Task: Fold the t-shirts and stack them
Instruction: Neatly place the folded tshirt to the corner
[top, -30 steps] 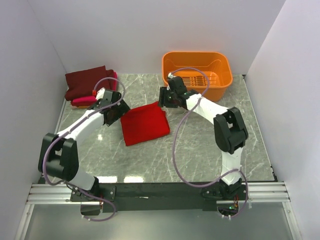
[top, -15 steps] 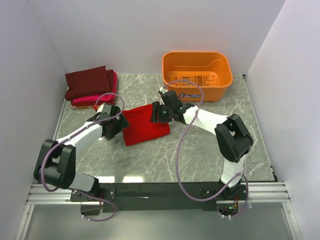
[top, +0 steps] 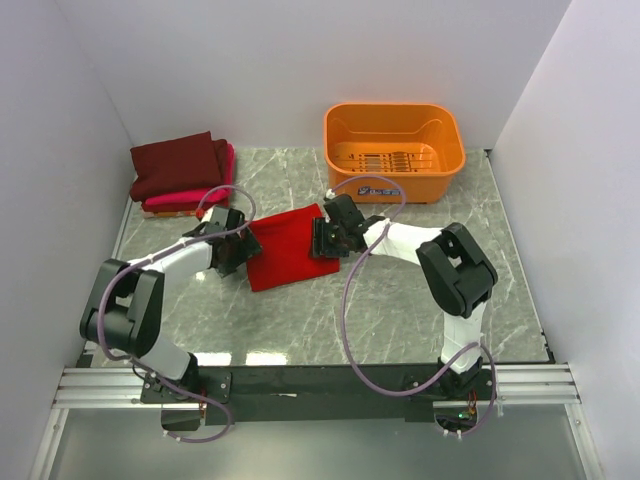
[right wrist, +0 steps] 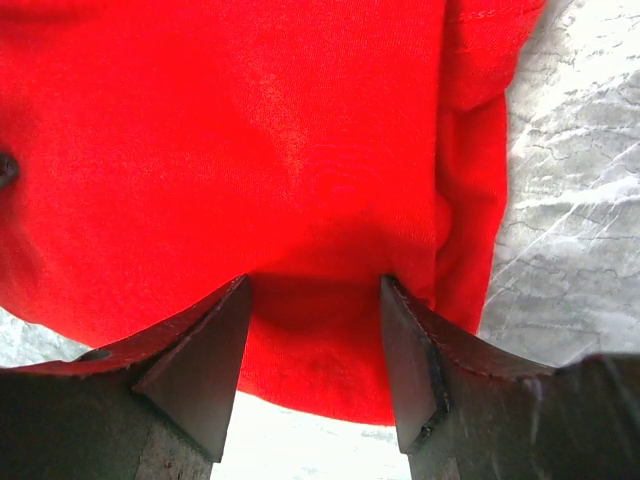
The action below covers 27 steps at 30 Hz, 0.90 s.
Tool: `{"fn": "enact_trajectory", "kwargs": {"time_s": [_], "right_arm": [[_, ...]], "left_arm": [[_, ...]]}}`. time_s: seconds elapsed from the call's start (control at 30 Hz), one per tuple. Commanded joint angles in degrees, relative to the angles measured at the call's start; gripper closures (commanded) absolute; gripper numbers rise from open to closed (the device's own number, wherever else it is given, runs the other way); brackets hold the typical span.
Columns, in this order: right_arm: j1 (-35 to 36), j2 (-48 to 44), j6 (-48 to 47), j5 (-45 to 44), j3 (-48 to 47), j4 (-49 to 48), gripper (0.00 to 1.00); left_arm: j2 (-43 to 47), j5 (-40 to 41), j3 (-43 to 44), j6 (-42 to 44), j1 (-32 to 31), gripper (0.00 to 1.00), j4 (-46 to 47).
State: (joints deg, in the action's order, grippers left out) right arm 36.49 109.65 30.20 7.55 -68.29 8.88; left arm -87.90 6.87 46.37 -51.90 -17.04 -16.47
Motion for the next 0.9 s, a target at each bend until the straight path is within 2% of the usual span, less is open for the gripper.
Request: {"fn": "enact_trajectory", "kwargs": {"time_s": [0.0, 0.03, 0.2, 0.23, 0.4, 0.43, 0.5, 0.6, 0.7, 0.87], "right_arm": [[-0.4, -1.3, 0.1, -0.5, 1.2, -0.8, 0.38], [-0.4, -2.5, 0.0, -0.2, 1.6, -1.0, 0.38], [-0.4, -7.2, 0.1, -0.5, 3.2, -1.3, 0.38], [-0.4, -8.8, 0.1, -0.8, 3.7, -1.1, 0.38], [-0.9, -14.2, 1.3, -1.0, 6.6, -1.6, 0.38], [-1.1, -16.3, 1.4, -1.2, 7.9, -1.9, 0.38], [-1.4, -20.2, 1.8, -3.0, 9.5, -2.0, 0.38], [-1.8, -26.6, 2.0, -6.9, 12.7, -1.1, 0.37], [-2.3, -33.4, 2.2, -15.2, 16.0, 1.2, 0.36], [-3.0, -40.9, 3.9, -35.4, 18.4, 10.1, 0.32]], "left_arm": [[-2.3, -1.1, 2.5, 1.4, 0.3, 0.16, 3.5], [-3.0, -1.3, 2.7, 1.9, 0.3, 0.25, 4.3], [-7.5, -3.0, 3.7, 4.0, -0.2, 0.47, 5.2], [-8.2, -2.4, 4.0, 4.2, -0.5, 0.54, 4.8], [-12.7, 1.8, 6.9, 5.7, -3.3, 0.66, 2.2], [-13.4, 2.9, 7.4, 5.9, -3.6, 0.8, 1.8], [-15.0, 4.3, 9.2, 6.0, -3.9, 0.99, 0.1], [-15.6, 8.0, 11.5, 6.9, -4.2, 0.99, -2.2], [-13.8, 14.4, 14.1, 8.1, -5.2, 0.99, -3.9], [-10.9, 22.0, 20.1, 11.7, -5.9, 0.99, -8.0]]}}
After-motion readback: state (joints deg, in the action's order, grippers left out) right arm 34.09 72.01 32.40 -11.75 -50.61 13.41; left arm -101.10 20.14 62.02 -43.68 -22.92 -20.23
